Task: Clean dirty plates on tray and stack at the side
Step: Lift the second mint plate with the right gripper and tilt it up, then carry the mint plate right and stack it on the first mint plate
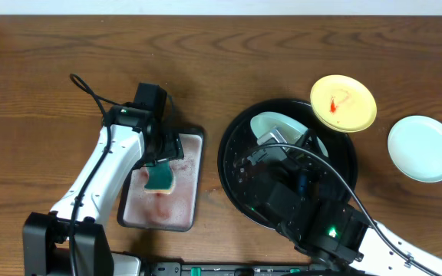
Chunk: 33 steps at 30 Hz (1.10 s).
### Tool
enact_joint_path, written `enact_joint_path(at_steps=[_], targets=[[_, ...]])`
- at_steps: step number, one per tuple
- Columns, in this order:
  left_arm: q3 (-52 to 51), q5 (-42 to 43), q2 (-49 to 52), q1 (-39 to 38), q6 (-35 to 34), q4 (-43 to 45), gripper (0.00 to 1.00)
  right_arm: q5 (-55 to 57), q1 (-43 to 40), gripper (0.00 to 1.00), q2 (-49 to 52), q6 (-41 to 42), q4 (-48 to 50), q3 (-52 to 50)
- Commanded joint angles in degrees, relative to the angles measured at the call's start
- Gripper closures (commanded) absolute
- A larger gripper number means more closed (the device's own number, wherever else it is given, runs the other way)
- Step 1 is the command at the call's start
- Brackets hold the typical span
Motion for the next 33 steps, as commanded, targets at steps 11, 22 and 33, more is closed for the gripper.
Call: enact_joint_path(at_steps=[11,22,33], targets=[[0.11,-0.11,-0.11,0.20,0.31,-0.13,0.17,7.48,0.66,0.99,-0.15,-0.46,1.05,0.42],[0.11,-0.11,-0.11,0.20,0.31,-0.13,0.17,7.69,0.66,0.99,-0.15,-0.46,1.05,0.39],[0.11,-0.09,-0.11,0.20,0.31,-0.13,0.17,7.69,0.66,0.99,-0.15,-0.48,0.98,0.39]])
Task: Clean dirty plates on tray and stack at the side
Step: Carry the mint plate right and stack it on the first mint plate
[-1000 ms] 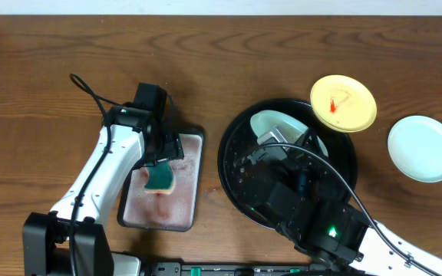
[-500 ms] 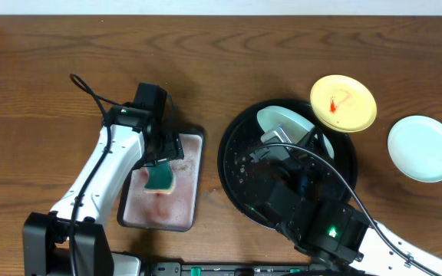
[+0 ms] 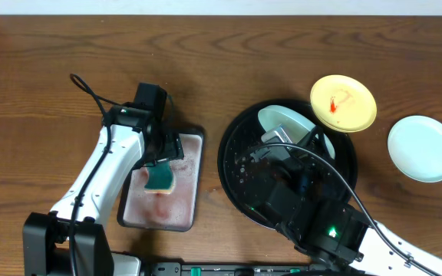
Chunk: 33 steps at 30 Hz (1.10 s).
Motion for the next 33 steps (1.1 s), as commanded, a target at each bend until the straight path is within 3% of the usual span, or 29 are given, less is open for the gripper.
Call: enact_joint_path(at_steps=[1,33], targets=[[0.11,-0.11,-0.11,0.20,0.33,-0.11,0.17,2.23,0.66,0.99,-0.15,-0.35,0.13,0.42],[0.11,-0.11,-0.11,0.20,0.33,-0.13,0.17,2.12,0.02,0.99,-0.15,2.40,0.13,0.39]])
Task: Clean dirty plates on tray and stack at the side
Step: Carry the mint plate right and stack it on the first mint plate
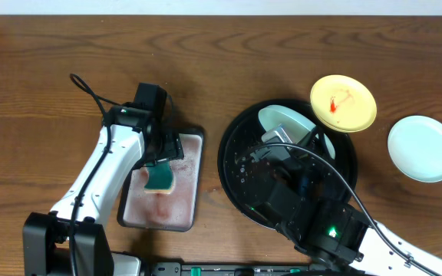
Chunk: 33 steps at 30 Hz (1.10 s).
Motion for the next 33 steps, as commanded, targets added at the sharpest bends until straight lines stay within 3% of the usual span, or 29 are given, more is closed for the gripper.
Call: enact_joint_path(at_steps=[1,5,7,8,11,14,17,25,29,33], targets=[[0.11,-0.11,-0.11,0.20,0.33,-0.13,0.17,1.73,-0.46,0.99,-0.15,4.15,0.04,0.39],[0.11,-0.11,-0.11,0.20,0.33,-0.13,0.17,-8.83,-7.63,0.99,-0.15,20.00,-4.15,0.39],[0.11,-0.09,-0.11,0.20,0.33,-0.13,0.17,-20.61,-16.02,0.99,-0.15,28.87,-6.34,0.39],[0.11,-0.09,-0.11,0.20,0.33,-0.13,0.17,-32.76,-23.30,0.99,-0.15,32.48,-6.51,0.39],[0.11,-0.11,-0.11,0.20,0.33,-0.13,0.17,-53.75,-35.95,0.99,-0.15,32.87,-5.84,0.39],[0.11,-0.11,-0.11,0.20,0.33,-0.13,0.17,-64.87,-48.65,0.99,-0.17,32.89,-5.84,0.39],[0.11,-0.09,-0.11,0.20,0.33,-0.11,0.17,-77.15,-68.35,0.99,-0.15,33.70,-5.81,0.39],[0.11,-0.11,-0.11,0.20,0.33,-0.13,0.17,-81.88,-103.25,0.99,8.11,39.47,-4.50,0.39],[0.11,-0.11,-0.11,0.20,0.33,-0.13,0.17,-84.11,-111.47,0.99,15.10,41.05,-2.99,0.39],[0.11,-0.09,-0.11,0.20,0.33,-0.13,0.17,-84.06,-114.53,0.99,20.59,40.96,-0.81,0.39]])
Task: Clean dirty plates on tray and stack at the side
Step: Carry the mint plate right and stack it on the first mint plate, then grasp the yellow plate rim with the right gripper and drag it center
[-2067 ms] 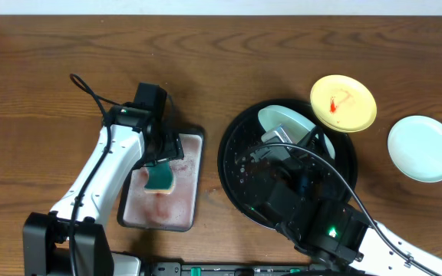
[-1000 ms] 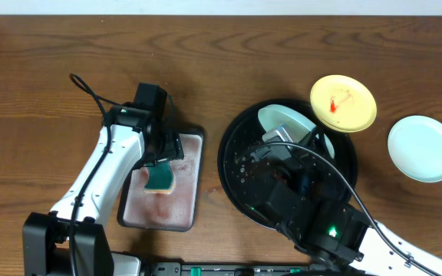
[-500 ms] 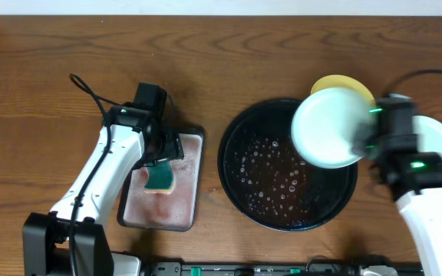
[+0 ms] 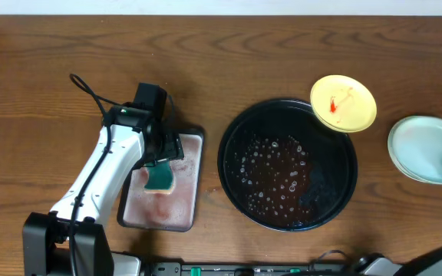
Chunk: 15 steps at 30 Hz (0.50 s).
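A round black tray (image 4: 240, 123) wet with droplets lies mid-table, and no plate is lying in it. A yellow plate (image 4: 344, 103) with a red smear rests on the tray's far right rim. At the right edge sit two pale green plates (image 4: 420, 146), one on the other, slightly offset. Only a dark part of my right gripper shows at the frame's edge beside them; its jaws are hidden. My left gripper (image 4: 163, 157) is shut on a green sponge (image 4: 159, 179) over the soapy tray.
A small rectangular tray (image 4: 190, 165) of pinkish foam lies left of the black tray under the left arm. A black cable (image 4: 90, 92) loops behind that arm. Part of the right arm crosses the bottom right corner.
The pale green plate held over the black tray now lies on the pale green plate at the right. The right arm has left the tray for the right edge. The left arm has not moved.
At every earlier moment the right arm stood over the black tray with a pale green plate, which had shifted slightly after the first one, and the left gripper held the sponge over the foam tray. Now that plate lies on the other at the right.
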### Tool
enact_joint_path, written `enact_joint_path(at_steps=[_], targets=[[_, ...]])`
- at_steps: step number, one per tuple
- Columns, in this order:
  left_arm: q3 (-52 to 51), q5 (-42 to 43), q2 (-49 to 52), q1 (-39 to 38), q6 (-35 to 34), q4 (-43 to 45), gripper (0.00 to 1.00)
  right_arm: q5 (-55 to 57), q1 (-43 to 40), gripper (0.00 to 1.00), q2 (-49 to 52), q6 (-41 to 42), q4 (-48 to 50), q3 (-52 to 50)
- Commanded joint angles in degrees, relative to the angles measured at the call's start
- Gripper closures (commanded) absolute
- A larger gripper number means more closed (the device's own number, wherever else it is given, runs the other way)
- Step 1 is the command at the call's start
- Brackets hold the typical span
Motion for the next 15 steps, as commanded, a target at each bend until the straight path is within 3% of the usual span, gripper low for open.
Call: enact_joint_path(at_steps=[1,3,4,5,7,11,15], targets=[[0.11,-0.13,-0.11,0.20,0.31,-0.15,0.17,-2.38,-1.99,0.99,3.82,1.70,1.49,0.39],[0.11,-0.11,-0.11,0.20,0.31,-0.15,0.17,-2.84,-2.05,0.99,5.16,0.20,3.37,0.39],[0.11,-0.13,-0.11,0.20,0.31,-0.15,0.17,-4.11,-1.95,0.94,5.51,-1.66,4.31,0.39],[0.11,-0.13,-0.11,0.20,0.31,-0.15,0.17,-6.49,-1.79,0.72,5.55,-3.67,5.16,0.42],[0.11,-0.11,-0.11,0.20,0.31,-0.15,0.17,-13.14,-1.46,0.57,5.03,-5.73,6.43,0.68],[0.11,-0.13,-0.11,0.20,0.31,-0.15,0.17,-26.77,1.88,0.53,1.68,-6.56,10.12,0.87],[0.11,-0.13,-0.11,0.20,0.31,-0.15,0.17,-28.72,10.60,0.54,-3.74,-11.37,9.77,0.87]])
